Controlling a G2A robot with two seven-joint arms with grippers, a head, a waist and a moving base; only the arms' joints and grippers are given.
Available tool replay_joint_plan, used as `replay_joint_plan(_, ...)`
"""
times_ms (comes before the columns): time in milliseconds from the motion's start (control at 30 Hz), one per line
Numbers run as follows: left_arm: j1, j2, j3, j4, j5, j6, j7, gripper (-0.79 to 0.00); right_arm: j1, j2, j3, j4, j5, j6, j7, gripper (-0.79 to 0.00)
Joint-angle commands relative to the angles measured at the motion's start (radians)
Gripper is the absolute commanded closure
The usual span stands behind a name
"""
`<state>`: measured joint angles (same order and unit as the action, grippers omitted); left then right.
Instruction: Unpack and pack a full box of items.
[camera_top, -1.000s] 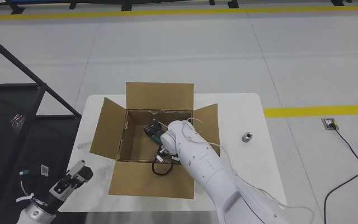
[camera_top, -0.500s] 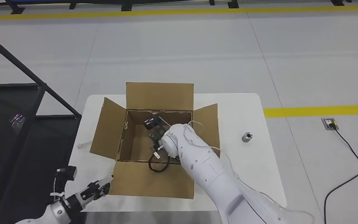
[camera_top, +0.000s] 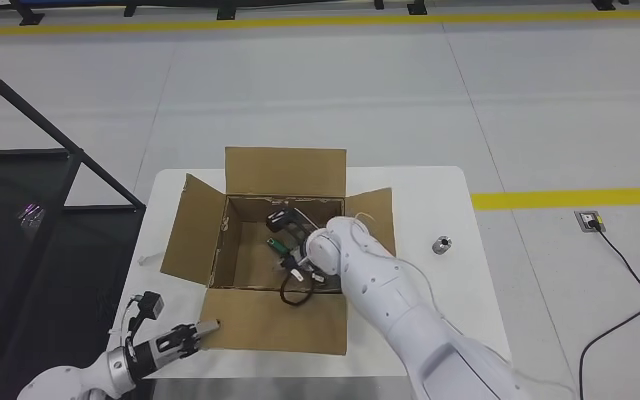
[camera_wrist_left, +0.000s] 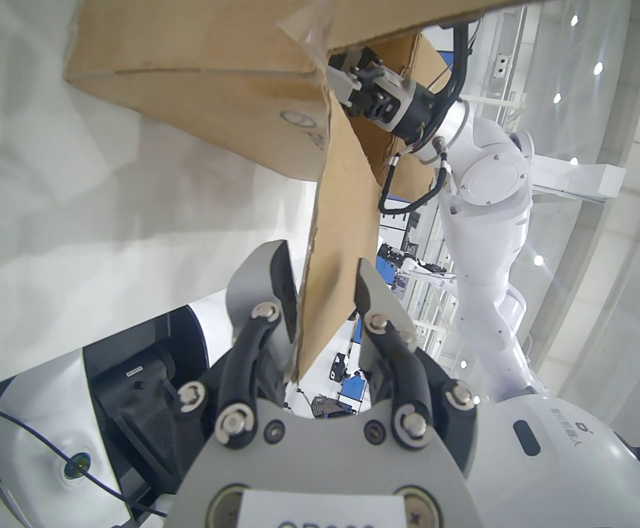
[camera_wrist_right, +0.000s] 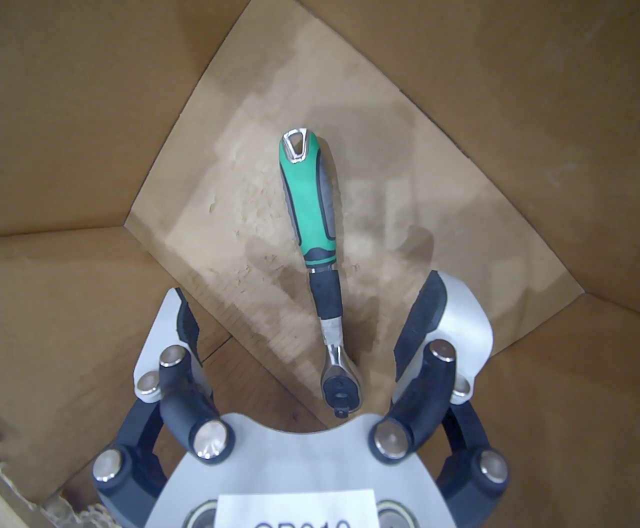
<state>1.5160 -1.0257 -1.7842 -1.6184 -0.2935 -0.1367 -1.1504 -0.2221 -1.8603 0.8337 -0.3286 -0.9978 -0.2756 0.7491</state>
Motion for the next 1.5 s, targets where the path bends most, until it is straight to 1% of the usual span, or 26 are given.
replay_joint_plan(0,-0.002,0.003,-0.003,0.011,-0.009,-0.007,-0.018,0.0,0.0,0.007,0.006,-0.004,0.003,-0.02,0.025,-0.785)
replay_joint_plan(267,-0.01,0.017,-0.009,0.04,-0.01,-0.037,-0.115,0.0,-0.004,0.017,0.006,-0.04,-0.002,-0.055,0.141,-0.785)
replay_joint_plan(500,0.002,0.028,0.001,0.032,0.008,-0.096,-0.183,0.0,-0.015,0.0,-0.03,-0.063,-0.026,-0.049,0.227,-0.785)
replay_joint_plan(700,0.008,0.037,0.003,0.032,0.024,-0.134,-0.22,0.0,-0.015,-0.023,-0.061,-0.051,-0.044,-0.031,0.249,-0.785)
replay_joint_plan(867,0.009,0.044,0.008,0.032,0.036,-0.159,-0.241,0.0,-0.016,-0.048,-0.096,-0.03,-0.081,0.036,0.251,-0.785)
replay_joint_plan(967,0.014,0.049,0.007,0.034,0.042,-0.181,-0.257,0.0,-0.015,-0.061,-0.106,-0.01,-0.082,0.043,0.245,-0.785)
replay_joint_plan(1000,0.015,0.051,0.008,0.035,0.048,-0.187,-0.264,0.0,-0.014,-0.064,-0.108,-0.003,-0.082,0.04,0.241,-0.736)
replay_joint_plan(1033,0.016,0.053,0.009,0.035,0.053,-0.192,-0.27,0.0,-0.013,-0.068,-0.11,0.005,-0.08,0.034,0.24,-0.631)
replay_joint_plan(1067,0.016,0.054,0.009,0.037,0.056,-0.197,-0.274,0.0,-0.011,-0.071,-0.112,0.013,-0.08,0.031,0.237,-0.616)
replay_joint_plan(1133,0.018,0.057,0.012,0.036,0.065,-0.21,-0.284,0.0,-0.008,-0.077,-0.114,0.028,-0.076,0.023,0.233,-0.64)
replay_joint_plan(1200,0.019,0.06,0.014,0.038,0.069,-0.217,-0.282,0.0,-0.005,-0.083,-0.116,0.041,-0.074,0.015,0.233,-0.643)
replay_joint_plan(1233,0.02,0.061,0.015,0.039,0.069,-0.218,-0.281,0.0,-0.004,-0.086,-0.117,0.048,-0.072,0.013,0.233,-0.628)
replay_joint_plan(1367,0.022,0.066,0.018,0.034,0.072,-0.227,-0.284,0.0,0.0,-0.096,-0.121,0.072,-0.07,0.012,0.228,-0.545)
replay_joint_plan(1433,0.024,0.069,0.019,0.033,0.071,-0.231,-0.282,0.0,0.002,-0.101,-0.123,0.08,-0.069,0.01,0.229,-0.431)
replay_joint_plan(1467,0.025,0.07,0.02,0.033,0.073,-0.231,-0.28,0.0,0.003,-0.103,-0.124,0.083,-0.069,0.007,0.232,-0.409)
